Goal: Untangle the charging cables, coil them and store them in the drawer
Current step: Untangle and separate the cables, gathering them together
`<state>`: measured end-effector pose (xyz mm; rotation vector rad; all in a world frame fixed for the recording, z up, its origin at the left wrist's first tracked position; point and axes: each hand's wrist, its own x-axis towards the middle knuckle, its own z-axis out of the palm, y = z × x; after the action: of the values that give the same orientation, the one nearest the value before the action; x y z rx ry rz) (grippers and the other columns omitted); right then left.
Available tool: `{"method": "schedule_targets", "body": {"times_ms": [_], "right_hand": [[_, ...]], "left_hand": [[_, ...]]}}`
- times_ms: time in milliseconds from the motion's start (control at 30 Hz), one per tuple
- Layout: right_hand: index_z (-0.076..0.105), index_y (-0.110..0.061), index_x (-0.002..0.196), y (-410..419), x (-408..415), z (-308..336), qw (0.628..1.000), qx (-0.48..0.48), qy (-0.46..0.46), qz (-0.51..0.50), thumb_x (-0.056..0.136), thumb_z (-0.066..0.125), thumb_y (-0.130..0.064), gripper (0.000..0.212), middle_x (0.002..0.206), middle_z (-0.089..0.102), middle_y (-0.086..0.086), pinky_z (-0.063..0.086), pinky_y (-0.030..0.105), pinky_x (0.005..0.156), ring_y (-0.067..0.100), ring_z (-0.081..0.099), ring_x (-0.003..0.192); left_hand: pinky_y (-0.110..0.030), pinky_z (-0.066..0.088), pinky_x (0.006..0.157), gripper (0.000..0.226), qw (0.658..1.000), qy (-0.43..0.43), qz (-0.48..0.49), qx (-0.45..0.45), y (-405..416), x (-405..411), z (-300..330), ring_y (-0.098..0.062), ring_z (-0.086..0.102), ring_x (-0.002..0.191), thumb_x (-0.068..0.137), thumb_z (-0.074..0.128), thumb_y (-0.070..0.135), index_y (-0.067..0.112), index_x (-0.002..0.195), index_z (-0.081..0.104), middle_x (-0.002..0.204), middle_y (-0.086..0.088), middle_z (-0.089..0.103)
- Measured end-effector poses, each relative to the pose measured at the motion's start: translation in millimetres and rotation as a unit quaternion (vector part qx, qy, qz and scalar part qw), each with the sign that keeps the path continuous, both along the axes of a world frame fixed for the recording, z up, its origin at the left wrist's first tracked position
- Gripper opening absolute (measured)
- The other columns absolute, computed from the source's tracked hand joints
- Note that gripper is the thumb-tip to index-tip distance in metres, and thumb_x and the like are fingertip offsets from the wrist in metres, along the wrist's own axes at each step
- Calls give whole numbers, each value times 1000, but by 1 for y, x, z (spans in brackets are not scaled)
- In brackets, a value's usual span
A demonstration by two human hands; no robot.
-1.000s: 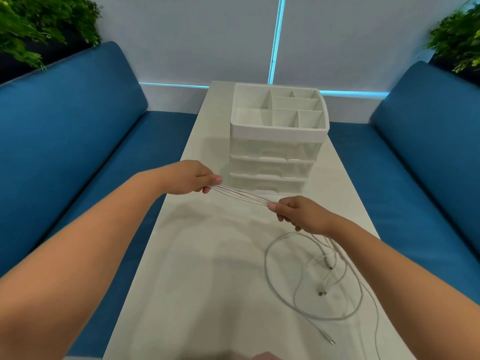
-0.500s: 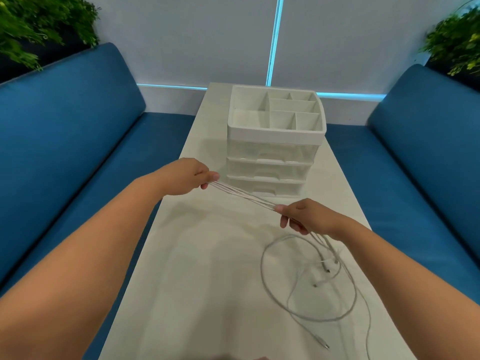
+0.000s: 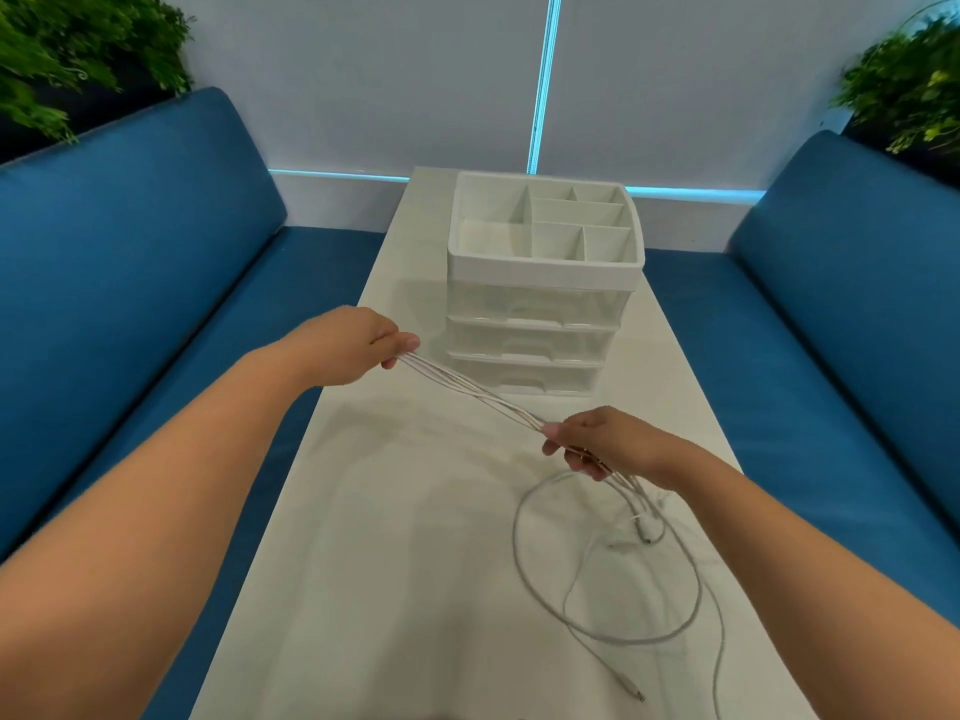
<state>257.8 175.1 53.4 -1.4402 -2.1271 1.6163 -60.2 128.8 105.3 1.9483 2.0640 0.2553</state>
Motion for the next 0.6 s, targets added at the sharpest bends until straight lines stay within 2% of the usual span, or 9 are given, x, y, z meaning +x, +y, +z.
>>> {"method": "schedule_targets", "body": {"times_ms": [100, 133, 200, 300, 367, 400, 433, 500, 600], "right_hand": [[70, -3, 101, 1, 12, 1, 996, -54, 52, 48, 100, 51, -33, 36, 67, 53, -1, 45, 24, 64, 14, 50, 61], [69, -4, 97, 2, 11, 0, 997, -43, 26, 58, 101, 50, -32, 35, 65, 51, -2, 45, 24, 62, 14, 49, 58], [68, -12, 86, 6, 7, -5, 993, 56, -86, 64, 101, 48, -35, 33, 61, 50, -5, 41, 22, 59, 12, 45, 55], [67, -21, 86, 12, 1, -12, 940, 232, -248, 3, 101, 43, -45, 37, 77, 60, -5, 39, 27, 61, 13, 53, 68], [68, -21, 89, 13, 1, -12, 915, 271, -296, -44, 99, 40, -54, 44, 84, 65, -4, 40, 28, 60, 15, 58, 74], [69, -21, 87, 14, 2, -10, 914, 269, -300, -52, 97, 39, -60, 49, 79, 64, -5, 39, 28, 59, 15, 58, 71], [69, -21, 82, 15, 5, -9, 925, 247, -284, -50, 94, 40, -64, 54, 72, 62, -6, 38, 28, 58, 13, 56, 65], [69, -18, 74, 15, 10, -6, 969, 167, -178, -28, 89, 47, -66, 55, 64, 54, -3, 37, 26, 57, 14, 46, 55], [69, -13, 86, 11, 21, -1, 999, 53, -1, 7, 92, 56, -51, 40, 64, 47, -4, 35, 21, 57, 13, 38, 58]], "left_hand": [[-33, 44, 68, 50, 1000, -12, 7, 12, -2, -8, 4, -18, 57, 74, 99, 38, 57, 20, 75, 61, 78, -1, 63], [-33, 45, 70, 50, 1000, -21, 4, 7, -2, -6, 5, -19, 58, 76, 99, 38, 57, 20, 75, 61, 79, 0, 63], [-31, 43, 71, 47, 999, -36, -11, -19, -2, 2, 4, -18, 59, 81, 99, 39, 55, 21, 75, 60, 82, 2, 63], [-27, 40, 68, 46, 998, -46, -25, -44, 0, 14, -4, -15, 57, 79, 100, 40, 54, 20, 75, 60, 80, 3, 61], [-26, 40, 67, 46, 997, -52, -24, -45, 2, 16, -6, -15, 56, 78, 100, 40, 54, 20, 75, 60, 80, 3, 61], [-27, 40, 67, 47, 997, -51, -25, -44, 2, 14, -6, -16, 57, 79, 100, 40, 54, 19, 76, 60, 80, 3, 61], [-28, 41, 68, 47, 998, -47, -24, -43, 2, 11, -5, -16, 57, 80, 100, 40, 54, 19, 75, 60, 80, 2, 61], [-30, 40, 68, 48, 999, -35, -19, -33, 2, 2, 0, -17, 57, 78, 100, 39, 54, 19, 74, 59, 78, 3, 60], [-29, 39, 64, 49, 1000, -21, 2, -18, 0, -10, 4, -14, 52, 70, 101, 40, 53, 17, 75, 60, 73, 2, 57]]}}
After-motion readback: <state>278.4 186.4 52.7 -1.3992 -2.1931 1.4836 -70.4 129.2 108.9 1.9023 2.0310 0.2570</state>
